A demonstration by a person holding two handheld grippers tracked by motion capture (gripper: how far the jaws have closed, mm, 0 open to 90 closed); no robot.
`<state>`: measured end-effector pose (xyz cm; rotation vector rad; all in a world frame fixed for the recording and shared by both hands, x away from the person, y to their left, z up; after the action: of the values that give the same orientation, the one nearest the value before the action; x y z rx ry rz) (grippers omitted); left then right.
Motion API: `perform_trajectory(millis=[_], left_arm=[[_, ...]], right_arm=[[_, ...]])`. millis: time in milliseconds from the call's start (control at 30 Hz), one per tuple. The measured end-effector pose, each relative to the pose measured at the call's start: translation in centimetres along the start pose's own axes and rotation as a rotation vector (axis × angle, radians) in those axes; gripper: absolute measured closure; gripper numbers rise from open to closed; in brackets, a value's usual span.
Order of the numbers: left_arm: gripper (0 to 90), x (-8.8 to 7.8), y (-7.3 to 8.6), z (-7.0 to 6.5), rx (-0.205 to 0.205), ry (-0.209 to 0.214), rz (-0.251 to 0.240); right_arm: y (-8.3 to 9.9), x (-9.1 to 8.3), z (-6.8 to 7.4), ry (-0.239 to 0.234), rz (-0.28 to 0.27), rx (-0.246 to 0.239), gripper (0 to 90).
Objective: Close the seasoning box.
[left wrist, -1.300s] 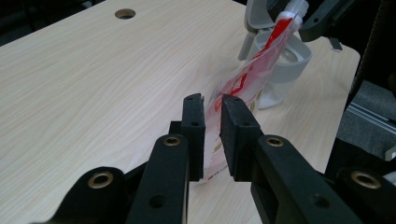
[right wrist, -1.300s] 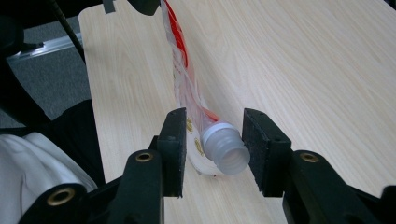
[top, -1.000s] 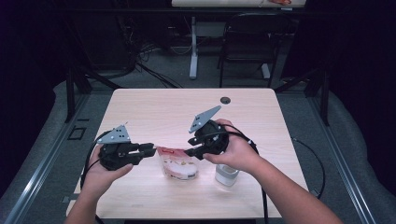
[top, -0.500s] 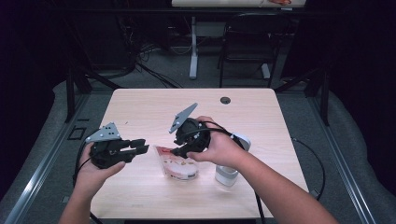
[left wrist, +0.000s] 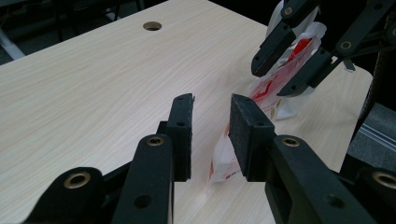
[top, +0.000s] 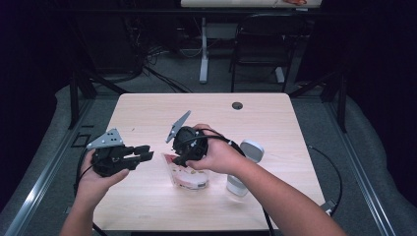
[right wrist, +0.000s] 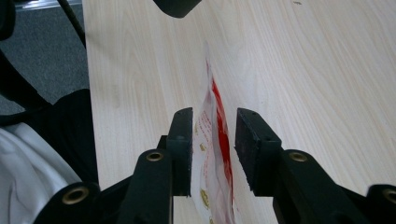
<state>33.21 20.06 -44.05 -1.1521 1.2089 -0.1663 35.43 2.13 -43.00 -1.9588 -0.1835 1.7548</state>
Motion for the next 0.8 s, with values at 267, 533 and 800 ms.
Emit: perform_trajectory(millis=[267, 533, 800], left_arm=[[70.4, 0.0, 0.1, 0.2, -0.006, 0.0, -0.001], [70.0, 0.0, 0.2, 0.3, -0.008, 0.0, 0.003], [69.9, 0.2, 0.2, 0.3, -0.008, 0.001, 0.007]], right_arm=[[-0.3, 1.1, -0.2, 0.005, 0.047, -0.003, 73.0], [-0.3, 1.7, -0.4, 0.0, 0.071, -0.002, 78.1], [-0.3, 2.0, -0.4, 0.004, 0.087, -0.005, 81.4]])
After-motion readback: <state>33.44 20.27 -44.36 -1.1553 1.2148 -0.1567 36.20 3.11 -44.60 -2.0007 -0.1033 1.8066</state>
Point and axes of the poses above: each handheld gripper's, and its own axes: x roughly forward along the jaws, y roughly out of its underside, z roughly to its left, the point moved 5 cm from there along x, roughly forward along the jaws, and after that the axes turned 8 degrees about z, right-handed, at the moved point
